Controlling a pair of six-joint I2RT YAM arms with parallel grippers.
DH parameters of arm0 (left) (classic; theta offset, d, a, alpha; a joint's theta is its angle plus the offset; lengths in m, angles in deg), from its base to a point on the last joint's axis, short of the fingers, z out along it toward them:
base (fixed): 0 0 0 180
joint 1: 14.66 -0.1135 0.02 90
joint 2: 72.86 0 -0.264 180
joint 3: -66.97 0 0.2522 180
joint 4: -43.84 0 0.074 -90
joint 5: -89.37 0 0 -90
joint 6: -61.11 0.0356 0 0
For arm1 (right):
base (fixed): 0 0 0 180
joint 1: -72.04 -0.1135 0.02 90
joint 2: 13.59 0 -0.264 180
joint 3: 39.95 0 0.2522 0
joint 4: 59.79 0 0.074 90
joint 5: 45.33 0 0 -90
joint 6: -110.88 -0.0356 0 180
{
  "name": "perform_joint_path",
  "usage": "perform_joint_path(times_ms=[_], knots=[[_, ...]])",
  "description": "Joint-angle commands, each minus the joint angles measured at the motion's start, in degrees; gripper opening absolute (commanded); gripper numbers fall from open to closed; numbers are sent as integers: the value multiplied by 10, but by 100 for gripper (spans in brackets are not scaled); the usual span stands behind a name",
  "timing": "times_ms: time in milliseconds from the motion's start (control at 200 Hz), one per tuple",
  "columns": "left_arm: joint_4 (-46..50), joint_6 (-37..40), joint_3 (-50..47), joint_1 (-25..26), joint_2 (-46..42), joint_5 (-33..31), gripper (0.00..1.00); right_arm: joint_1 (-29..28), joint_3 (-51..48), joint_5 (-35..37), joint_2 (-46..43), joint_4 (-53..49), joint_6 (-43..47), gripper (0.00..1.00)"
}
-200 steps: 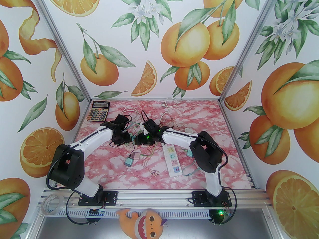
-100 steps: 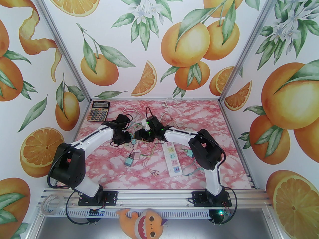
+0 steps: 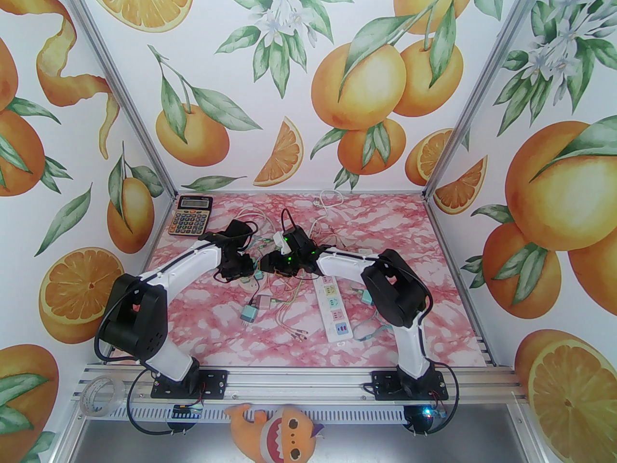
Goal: Pull the plug off the socket
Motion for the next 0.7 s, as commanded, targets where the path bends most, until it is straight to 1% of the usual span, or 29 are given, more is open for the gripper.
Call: perform_joint_path(times_ms=[0,35,65,190,425,570,696], knots=[[2,8,29,9,8,16,28,-13,-6,52,30,-91,41,50],[9,9,37,8,9,15,27,-13,-9,60,31,-102,46,50],[12,10,42,8,11,16,25,-13,-11,65,32,-109,50,50],[30,7,66,7,14,31,23,-15,-20,89,31,-138,68,49],[28,-4,68,-27,-8,77,22,-15,-27,110,28,-160,83,48],[29,-5,58,-25,-7,71,19,-20,-19,116,27,-167,89,48],[46,-2,69,0,5,35,19,-27,-10,114,28,-172,96,48]])
